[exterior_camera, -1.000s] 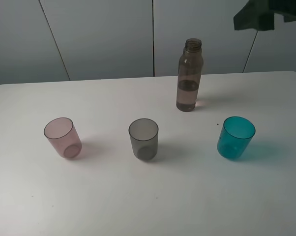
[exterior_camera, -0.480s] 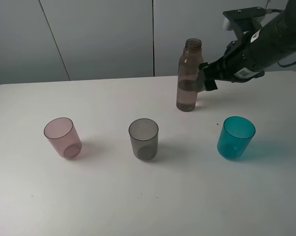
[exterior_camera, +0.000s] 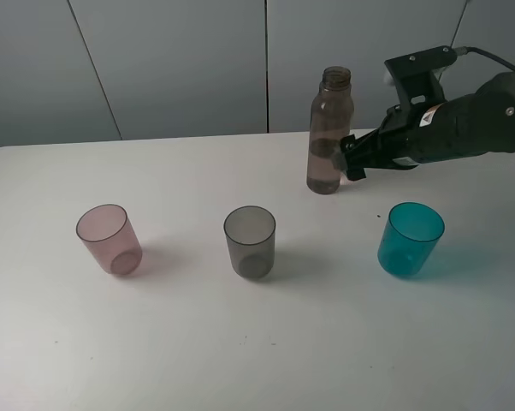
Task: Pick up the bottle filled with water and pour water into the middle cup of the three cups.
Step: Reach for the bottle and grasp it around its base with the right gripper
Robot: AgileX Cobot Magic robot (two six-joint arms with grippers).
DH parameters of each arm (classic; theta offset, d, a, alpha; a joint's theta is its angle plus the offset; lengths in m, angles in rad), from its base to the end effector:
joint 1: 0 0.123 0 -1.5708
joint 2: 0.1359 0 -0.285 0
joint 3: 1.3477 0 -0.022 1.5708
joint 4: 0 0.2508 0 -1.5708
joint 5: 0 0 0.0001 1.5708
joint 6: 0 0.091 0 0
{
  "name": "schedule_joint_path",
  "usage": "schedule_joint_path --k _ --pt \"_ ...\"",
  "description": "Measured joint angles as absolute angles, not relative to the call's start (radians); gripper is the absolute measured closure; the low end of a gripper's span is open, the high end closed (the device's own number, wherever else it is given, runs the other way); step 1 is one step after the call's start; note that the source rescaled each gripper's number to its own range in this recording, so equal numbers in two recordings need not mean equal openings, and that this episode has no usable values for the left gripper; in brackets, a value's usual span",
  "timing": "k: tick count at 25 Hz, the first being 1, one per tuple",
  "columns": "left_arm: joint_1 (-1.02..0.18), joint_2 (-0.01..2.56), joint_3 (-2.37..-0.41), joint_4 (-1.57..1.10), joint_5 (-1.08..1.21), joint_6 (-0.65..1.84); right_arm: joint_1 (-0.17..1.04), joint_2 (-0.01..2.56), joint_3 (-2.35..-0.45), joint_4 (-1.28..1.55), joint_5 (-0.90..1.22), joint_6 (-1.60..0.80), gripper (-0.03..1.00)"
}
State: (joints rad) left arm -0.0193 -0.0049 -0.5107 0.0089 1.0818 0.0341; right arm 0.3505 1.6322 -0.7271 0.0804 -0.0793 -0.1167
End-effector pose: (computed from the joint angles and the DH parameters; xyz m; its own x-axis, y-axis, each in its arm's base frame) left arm -0.0077 0.0009 0.2785 -0.4600 0.0472 -0.8867 0.0300 0.9988 0.0376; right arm 0.2919 0.1061 0.1731 -0.6197 -0.2655 -0.7386 -0.3618 0.9317 -0.0313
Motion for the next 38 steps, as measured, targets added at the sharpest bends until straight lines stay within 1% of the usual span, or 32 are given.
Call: schedule_joint_path --k 4,7,11,15,20,25,29,38 --pt "-0.019 -0.005 -0.511 0.009 1.082 0.034 0.351 1.632 -0.702 0.044 -0.097 -0.115 -0.03" --pt "-0.019 -0.005 -0.511 0.009 1.082 0.03 0.353 1.632 -0.702 0.0 -0.118 -0.064 -0.03" --pt "-0.019 -0.005 -0.511 0.009 1.082 0.03 0.353 1.66 -0.702 -0.154 -0.23 0.103 -0.03" --pt "-0.019 -0.005 -0.511 0.009 1.082 0.03 0.355 1.734 -0.702 -0.201 -0.326 0.161 -0.03" --pt "-0.019 -0.005 -0.511 0.009 1.082 0.03 0.355 1.806 -0.702 -0.192 -0.374 0.165 -0.03" --pt "-0.019 -0.005 -0.511 0.009 1.082 0.03 0.355 1.864 -0.702 -0.189 -0.493 0.163 -0.03" --pt "-0.019 -0.005 -0.511 0.009 1.082 0.03 0.355 1.892 -0.702 -0.151 -0.577 0.129 -0.03" --pt "-0.019 -0.005 -0.511 0.009 1.082 0.03 0.357 1.936 -0.702 -0.091 -0.678 0.065 -0.03"
